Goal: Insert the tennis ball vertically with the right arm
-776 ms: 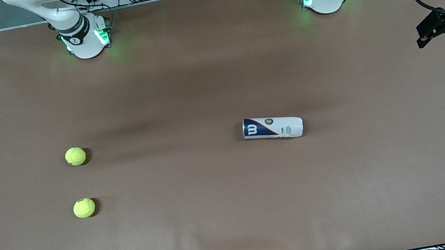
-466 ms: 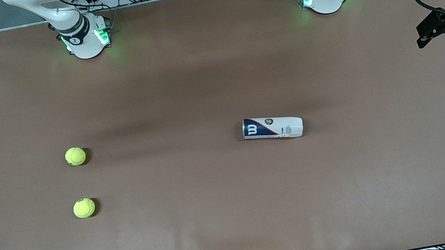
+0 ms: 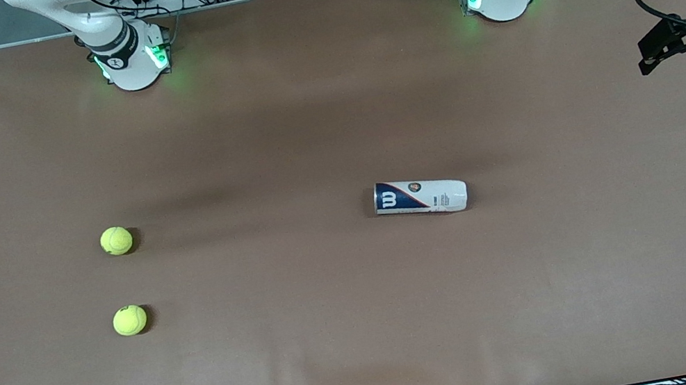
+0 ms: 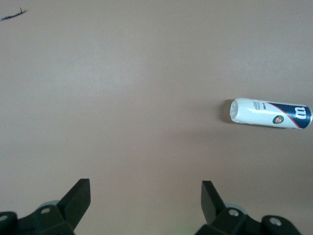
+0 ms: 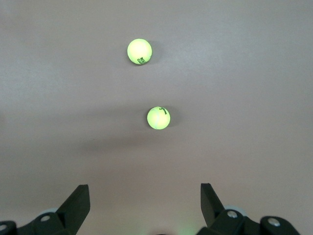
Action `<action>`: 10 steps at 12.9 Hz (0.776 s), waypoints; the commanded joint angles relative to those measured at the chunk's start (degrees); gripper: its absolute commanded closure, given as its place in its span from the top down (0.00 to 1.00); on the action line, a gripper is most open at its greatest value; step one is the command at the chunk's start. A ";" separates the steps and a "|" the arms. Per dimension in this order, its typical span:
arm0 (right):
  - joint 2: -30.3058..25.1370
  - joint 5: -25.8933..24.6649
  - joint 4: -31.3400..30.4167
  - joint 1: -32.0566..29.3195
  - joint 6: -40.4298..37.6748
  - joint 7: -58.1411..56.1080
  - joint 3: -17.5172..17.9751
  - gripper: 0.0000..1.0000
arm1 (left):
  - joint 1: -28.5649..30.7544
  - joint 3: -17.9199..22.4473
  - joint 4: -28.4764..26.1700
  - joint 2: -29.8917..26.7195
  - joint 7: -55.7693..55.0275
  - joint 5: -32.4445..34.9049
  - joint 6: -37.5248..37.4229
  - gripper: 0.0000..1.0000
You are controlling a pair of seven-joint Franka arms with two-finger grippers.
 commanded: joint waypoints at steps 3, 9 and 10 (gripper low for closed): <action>-0.53 -0.20 -1.37 -1.12 0.25 0.30 0.99 1.00 | -0.74 -3.09 0.23 2.65 0.91 -1.48 -1.52 1.00; -0.70 -0.20 -1.90 -0.77 0.34 0.47 1.08 1.00 | -1.26 -11.35 0.94 6.79 2.23 -0.52 -1.35 1.00; -0.70 -0.20 -1.81 -0.77 0.43 0.47 1.17 1.00 | -1.35 -12.84 1.02 7.75 3.89 -0.43 -1.17 1.00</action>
